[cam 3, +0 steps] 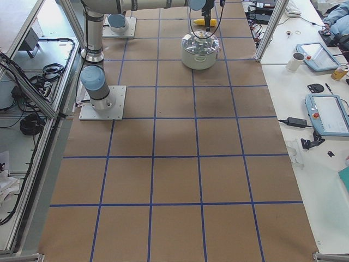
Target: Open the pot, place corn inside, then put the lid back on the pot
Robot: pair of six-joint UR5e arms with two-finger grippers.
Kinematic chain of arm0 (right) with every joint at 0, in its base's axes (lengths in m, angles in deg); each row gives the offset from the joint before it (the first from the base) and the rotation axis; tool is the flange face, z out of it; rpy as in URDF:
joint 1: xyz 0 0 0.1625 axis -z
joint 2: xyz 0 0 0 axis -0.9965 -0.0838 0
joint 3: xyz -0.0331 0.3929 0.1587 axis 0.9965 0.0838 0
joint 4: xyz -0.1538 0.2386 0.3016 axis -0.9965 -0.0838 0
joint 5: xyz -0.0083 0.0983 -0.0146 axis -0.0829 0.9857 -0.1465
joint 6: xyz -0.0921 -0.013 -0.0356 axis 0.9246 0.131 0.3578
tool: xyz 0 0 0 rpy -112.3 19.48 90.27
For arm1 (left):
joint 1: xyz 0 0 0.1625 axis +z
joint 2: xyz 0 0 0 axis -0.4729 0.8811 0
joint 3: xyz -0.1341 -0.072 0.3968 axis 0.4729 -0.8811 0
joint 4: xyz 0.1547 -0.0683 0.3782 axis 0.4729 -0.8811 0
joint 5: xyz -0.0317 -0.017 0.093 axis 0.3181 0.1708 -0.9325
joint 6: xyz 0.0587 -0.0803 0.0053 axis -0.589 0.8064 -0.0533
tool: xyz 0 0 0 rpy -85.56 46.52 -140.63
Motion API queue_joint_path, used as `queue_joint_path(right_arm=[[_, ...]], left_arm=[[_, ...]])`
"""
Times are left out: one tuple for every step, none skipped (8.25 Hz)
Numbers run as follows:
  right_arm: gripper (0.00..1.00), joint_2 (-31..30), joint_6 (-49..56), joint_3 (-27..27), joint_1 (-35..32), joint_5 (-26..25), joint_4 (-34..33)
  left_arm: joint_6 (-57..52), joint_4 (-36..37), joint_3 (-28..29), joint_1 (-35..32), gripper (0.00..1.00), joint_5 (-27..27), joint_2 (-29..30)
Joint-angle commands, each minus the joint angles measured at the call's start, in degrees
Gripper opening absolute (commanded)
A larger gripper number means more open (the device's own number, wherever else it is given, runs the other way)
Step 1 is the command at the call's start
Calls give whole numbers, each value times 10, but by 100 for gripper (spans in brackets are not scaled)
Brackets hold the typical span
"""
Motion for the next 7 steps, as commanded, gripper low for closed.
queue_joint_path(right_arm=[[96,74,-65,-3,-49,1,-74],[97,77,-78,-14,-50,1,-71],[96,74,-88,-29,-54,0,-69],[94,71,-78,-42,-55,-11,-67],[94,66,-76,-44,-56,-23,-66],[78,61,-72,-44,-55,-23,-60],[57,57,-57,-43,-55,-22,-54]], left_arm=[[-3,32,0,1,100,12,49],[-3,32,3,2,100,12,58],[-3,38,5,2,100,11,68],[-4,56,0,2,100,11,74],[-4,63,0,2,100,11,79],[-3,66,2,2,100,12,84],[-4,66,5,2,68,12,86]])
